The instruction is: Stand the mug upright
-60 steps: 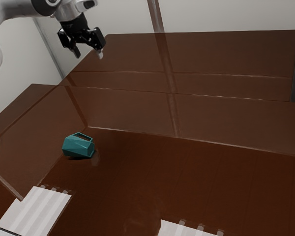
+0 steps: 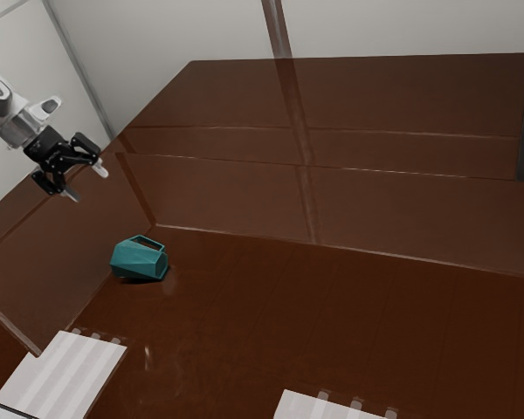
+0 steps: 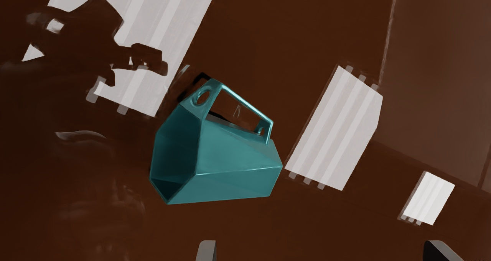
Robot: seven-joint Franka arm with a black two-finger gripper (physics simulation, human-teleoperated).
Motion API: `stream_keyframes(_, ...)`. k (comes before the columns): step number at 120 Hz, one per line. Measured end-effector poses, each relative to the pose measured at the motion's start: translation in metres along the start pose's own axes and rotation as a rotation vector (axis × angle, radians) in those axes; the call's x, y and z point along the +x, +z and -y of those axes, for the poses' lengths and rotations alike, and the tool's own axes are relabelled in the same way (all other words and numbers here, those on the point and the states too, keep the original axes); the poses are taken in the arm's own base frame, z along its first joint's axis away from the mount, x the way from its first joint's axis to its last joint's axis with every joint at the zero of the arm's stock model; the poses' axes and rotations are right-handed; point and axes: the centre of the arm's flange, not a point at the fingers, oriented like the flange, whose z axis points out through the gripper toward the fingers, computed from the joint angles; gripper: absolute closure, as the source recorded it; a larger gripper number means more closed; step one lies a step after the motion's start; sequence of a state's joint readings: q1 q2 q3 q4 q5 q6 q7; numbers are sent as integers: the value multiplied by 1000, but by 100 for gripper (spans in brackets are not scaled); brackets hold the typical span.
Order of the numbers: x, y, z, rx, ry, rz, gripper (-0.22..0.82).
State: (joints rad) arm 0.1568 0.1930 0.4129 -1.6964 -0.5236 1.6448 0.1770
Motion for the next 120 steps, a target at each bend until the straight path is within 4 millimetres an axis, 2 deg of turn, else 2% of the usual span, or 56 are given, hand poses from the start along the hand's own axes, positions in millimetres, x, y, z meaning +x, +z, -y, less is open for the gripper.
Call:
stream_keyframes(8, 7, 8, 21, -43, 12, 1, 2)
stream_keyframes(18, 18, 40, 62, -107, 11, 34, 2)
stream_keyframes(23, 23, 55, 76, -136, 27, 47, 2)
stream_keyframes(40, 29, 84, 100, -213, 121, 41, 2)
stream_keyframes(57, 18, 121, 123, -295, 183, 51, 2)
stream_keyframes(79, 8, 147, 131, -390, 263, 17, 2)
stream_keyframes(109, -1, 177, 125, -473, 352, -12, 2)
stream_keyframes(120, -3, 179, 121, -482, 390, -22, 2)
